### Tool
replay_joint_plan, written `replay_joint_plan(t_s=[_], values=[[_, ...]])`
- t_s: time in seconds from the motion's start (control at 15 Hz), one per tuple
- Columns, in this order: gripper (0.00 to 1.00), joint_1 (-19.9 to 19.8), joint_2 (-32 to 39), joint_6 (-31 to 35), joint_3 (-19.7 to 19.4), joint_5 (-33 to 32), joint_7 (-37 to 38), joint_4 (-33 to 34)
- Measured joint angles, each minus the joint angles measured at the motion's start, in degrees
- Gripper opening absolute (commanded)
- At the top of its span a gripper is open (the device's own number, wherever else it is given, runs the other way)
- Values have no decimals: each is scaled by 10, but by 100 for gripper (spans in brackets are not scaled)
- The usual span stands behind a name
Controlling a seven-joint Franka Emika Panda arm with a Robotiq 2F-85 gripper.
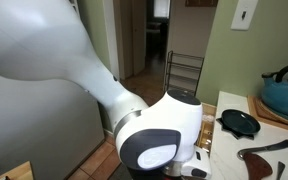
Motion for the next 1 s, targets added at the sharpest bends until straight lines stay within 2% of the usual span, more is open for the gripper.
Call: replay_joint_plan(t_s=[0.07,0.13,0.4,0.53,0.6,0.73,0.93,1.0], values=[[17,0,3,0,1,0,-11,-1],[14,0,7,1,1,-2,-18,-2],[18,0,22,41,1,-15,-49,-11],[35,-1,30,69,1,-15,-66,-18],[35,-2,34,82,2,-15,-74,-21],[39,-4,40,101,4,-15,-85,-26],[35,-10,51,123,8,-15,-100,-28],[30,-12,54,128,9,-15,-104,-28]])
